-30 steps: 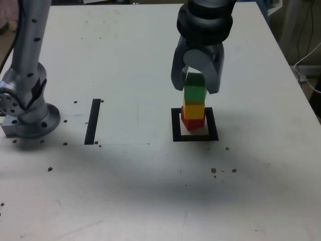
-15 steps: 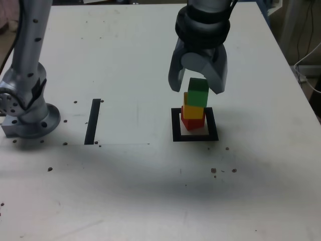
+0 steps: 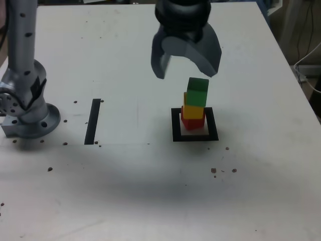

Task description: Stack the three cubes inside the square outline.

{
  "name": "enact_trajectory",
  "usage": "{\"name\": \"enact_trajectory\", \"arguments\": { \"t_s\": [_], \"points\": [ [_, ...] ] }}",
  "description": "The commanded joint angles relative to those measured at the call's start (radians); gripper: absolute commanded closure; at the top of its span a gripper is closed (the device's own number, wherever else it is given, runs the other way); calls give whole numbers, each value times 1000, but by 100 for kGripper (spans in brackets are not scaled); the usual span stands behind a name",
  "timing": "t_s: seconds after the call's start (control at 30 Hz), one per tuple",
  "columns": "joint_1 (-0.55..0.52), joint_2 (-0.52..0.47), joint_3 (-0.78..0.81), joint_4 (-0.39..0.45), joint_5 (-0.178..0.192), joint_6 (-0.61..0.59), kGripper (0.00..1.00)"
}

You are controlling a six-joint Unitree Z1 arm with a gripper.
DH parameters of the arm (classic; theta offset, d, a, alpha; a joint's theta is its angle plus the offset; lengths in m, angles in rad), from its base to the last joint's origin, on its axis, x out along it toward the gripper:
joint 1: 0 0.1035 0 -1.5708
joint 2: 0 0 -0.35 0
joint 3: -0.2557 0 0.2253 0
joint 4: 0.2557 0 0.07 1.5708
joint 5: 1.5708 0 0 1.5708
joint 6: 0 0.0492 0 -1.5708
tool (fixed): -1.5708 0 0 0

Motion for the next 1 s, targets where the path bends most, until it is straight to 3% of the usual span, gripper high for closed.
{"name": "enact_trajectory", "arguments": {
  "t_s": [0.0,0.43,0.6,0.7,0.97],
  "points": [
    [1,-40,24,-5,-5,4,1],
    [3,-236,274,-54,-41,5,1],
    [17,-296,397,-63,-72,-2,1],
    [31,-309,485,-79,-112,-17,1],
    [46,-331,698,-188,-280,-77,1]
  ]
}}
